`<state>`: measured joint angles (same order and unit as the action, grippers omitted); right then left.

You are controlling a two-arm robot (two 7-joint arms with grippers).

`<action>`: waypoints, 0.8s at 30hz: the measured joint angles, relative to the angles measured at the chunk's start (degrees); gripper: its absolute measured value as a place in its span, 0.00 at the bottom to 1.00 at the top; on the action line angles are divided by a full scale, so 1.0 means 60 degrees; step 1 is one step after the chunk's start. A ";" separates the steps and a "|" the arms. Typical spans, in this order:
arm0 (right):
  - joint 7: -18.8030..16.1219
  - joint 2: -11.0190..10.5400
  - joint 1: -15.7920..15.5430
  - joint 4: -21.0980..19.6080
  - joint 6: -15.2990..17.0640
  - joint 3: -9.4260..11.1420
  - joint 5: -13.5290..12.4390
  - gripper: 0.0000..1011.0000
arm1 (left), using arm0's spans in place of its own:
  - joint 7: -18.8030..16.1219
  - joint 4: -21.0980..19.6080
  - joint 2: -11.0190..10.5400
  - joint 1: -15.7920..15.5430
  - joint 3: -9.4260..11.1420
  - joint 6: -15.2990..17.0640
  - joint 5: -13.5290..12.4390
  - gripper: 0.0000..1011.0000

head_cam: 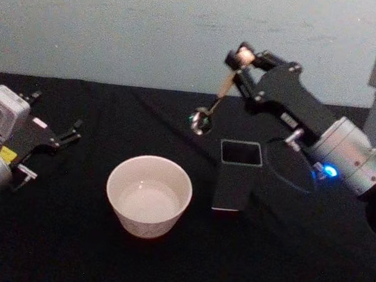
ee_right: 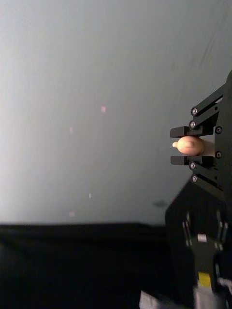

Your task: Pick up the stirring spoon with one hand, stir inside the cup, then place it back in its original position.

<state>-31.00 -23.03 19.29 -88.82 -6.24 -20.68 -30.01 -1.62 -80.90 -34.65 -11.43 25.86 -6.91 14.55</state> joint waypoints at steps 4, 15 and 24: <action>-0.0442 0.0052 0.0156 0.0245 -0.0163 -0.0342 -0.0039 0.21 | 0.0000 0.0000 0.0000 0.0000 0.0000 0.0000 0.0000 0.99; -0.1631 0.0227 0.0560 0.1481 -0.1127 -0.1310 0.0157 0.21 | 0.0000 0.0000 0.0000 0.0000 -0.0001 0.0000 0.0000 0.99; -0.1869 0.0568 0.0826 0.2521 -0.2002 -0.1788 0.0750 0.21 | 0.0000 0.0000 0.0000 0.0001 0.0000 0.0000 -0.0001 0.99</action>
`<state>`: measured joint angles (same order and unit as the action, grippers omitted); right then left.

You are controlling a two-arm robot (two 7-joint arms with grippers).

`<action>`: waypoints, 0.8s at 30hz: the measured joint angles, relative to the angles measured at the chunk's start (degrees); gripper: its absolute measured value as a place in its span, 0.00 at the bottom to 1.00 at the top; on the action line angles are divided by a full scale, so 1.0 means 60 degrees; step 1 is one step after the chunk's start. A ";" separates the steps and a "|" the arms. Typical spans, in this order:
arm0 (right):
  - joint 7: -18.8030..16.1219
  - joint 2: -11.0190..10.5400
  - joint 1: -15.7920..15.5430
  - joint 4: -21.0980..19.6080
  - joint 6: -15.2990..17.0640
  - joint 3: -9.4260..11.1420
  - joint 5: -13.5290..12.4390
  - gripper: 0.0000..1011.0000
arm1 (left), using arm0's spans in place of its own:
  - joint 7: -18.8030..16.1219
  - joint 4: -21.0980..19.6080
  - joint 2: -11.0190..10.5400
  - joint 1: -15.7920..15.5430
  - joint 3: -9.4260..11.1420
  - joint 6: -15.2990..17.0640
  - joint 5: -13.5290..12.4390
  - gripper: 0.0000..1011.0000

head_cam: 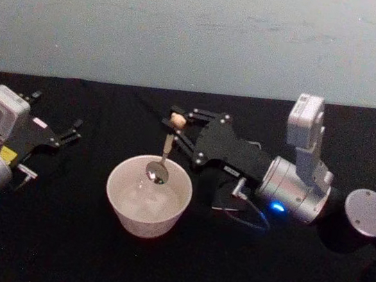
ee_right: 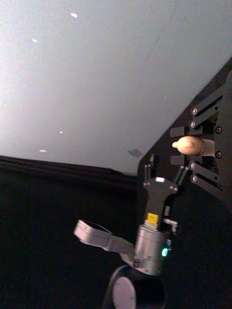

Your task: Pick up the stirring spoon with one hand, stir inside the cup, then place it back in its original position.

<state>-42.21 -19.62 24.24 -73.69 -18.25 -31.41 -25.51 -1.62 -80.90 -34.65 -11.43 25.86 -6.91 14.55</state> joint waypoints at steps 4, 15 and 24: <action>-0.0038 0.0171 0.0111 0.0409 -0.0255 -0.0135 0.0222 0.21 | 0.0000 0.0000 0.0000 0.0000 0.0000 0.0000 0.0000 0.99; -0.0032 0.0561 0.0306 0.1204 -0.0567 -0.0320 0.0639 0.21 | 0.0000 0.0000 0.0000 -0.0001 0.0000 0.0000 0.0000 0.99; 0.0114 0.0792 0.0392 0.1592 -0.0741 -0.0379 0.0968 0.21 | 0.0000 0.0000 0.0000 0.0000 0.0000 0.0000 0.0000 0.99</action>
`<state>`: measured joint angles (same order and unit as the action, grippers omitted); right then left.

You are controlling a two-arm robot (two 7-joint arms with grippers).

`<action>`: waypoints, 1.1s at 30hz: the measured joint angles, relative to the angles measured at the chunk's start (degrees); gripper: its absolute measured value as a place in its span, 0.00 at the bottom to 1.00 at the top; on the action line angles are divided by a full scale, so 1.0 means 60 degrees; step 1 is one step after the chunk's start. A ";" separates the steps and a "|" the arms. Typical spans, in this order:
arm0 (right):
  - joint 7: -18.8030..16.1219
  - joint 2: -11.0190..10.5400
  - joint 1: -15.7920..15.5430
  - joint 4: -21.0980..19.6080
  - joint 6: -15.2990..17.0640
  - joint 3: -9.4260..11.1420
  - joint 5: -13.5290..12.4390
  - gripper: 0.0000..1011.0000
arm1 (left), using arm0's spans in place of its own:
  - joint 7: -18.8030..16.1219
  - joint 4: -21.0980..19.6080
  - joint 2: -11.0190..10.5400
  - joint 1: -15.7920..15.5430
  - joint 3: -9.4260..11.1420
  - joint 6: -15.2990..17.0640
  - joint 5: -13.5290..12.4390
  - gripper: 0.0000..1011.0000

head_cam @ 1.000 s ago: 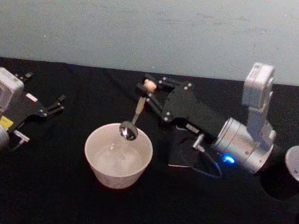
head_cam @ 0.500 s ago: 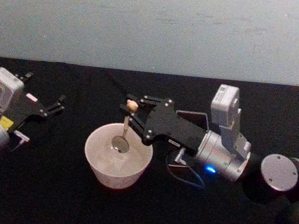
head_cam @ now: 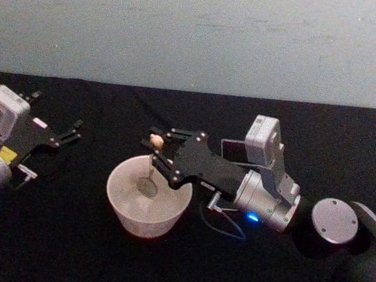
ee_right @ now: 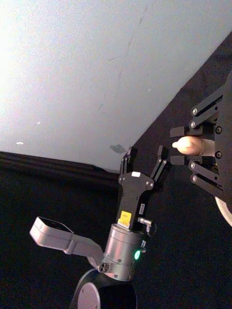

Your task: Pick up the stirring spoon with one hand, stir inside the cup, then place it back in its original position.

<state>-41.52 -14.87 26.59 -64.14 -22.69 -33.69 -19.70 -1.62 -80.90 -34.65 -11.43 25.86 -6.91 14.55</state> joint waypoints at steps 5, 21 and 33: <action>0.0143 0.0046 0.0015 0.0105 -0.0057 0.0037 0.0165 0.21 | 0.0000 0.0000 0.0000 0.0000 0.0000 0.0000 -0.0001 0.99; -0.0093 -0.0656 -0.0589 -0.0958 0.0074 0.0365 -0.0040 0.21 | -0.0001 0.0000 0.0000 0.0000 0.0000 0.0000 -0.0001 0.99; -0.0517 -0.0934 -0.0994 -0.1793 0.0342 0.0073 -0.0435 0.21 | 0.0000 0.0000 0.0000 0.0000 0.0000 0.0000 0.0000 0.99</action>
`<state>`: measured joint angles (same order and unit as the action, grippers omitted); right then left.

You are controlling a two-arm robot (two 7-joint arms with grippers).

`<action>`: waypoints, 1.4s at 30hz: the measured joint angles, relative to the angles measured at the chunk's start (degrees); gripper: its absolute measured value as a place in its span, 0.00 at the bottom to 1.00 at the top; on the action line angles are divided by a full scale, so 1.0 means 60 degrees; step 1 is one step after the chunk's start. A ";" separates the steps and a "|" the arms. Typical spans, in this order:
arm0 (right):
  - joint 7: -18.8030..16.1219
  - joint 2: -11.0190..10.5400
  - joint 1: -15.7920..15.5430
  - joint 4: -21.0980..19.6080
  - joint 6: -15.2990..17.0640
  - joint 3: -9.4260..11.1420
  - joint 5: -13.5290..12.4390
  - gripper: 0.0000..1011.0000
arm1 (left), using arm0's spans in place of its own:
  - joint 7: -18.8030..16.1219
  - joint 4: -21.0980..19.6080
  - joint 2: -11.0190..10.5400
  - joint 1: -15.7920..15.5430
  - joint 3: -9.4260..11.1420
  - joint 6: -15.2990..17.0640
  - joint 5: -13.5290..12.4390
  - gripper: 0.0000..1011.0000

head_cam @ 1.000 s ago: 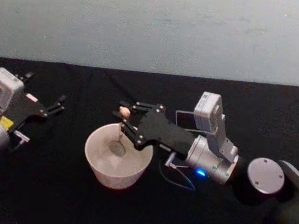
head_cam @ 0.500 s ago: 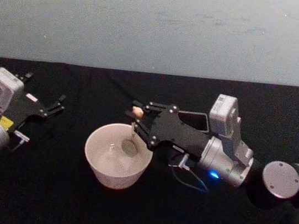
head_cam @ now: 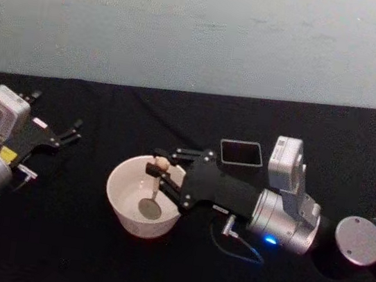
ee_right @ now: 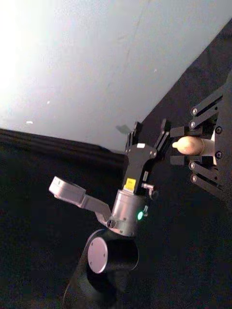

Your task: Pick up the stirring spoon with one hand, stir inside the cup, then place it back in its original position.

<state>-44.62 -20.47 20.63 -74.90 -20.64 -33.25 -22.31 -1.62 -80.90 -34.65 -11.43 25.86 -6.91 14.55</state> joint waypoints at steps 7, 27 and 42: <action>0.0348 0.0335 0.0154 0.0272 0.0010 -0.0134 0.0167 0.21 | 0.0000 0.0000 0.0000 -0.0001 0.0000 0.0000 0.0000 0.99; 0.1026 0.0803 0.0637 0.1233 -0.0021 0.0207 0.0598 0.21 | 0.0000 0.0000 0.0000 0.0000 0.0000 0.0000 0.0000 0.99; 0.0675 0.0128 0.0064 0.0389 0.0069 0.0380 0.0409 0.21 | 0.0000 0.0000 0.0000 0.0000 0.0000 0.0000 0.0000 0.99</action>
<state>-40.58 -19.71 21.01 -72.56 -20.23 -30.97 -19.85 -1.62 -80.90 -34.64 -11.43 25.86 -6.91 14.55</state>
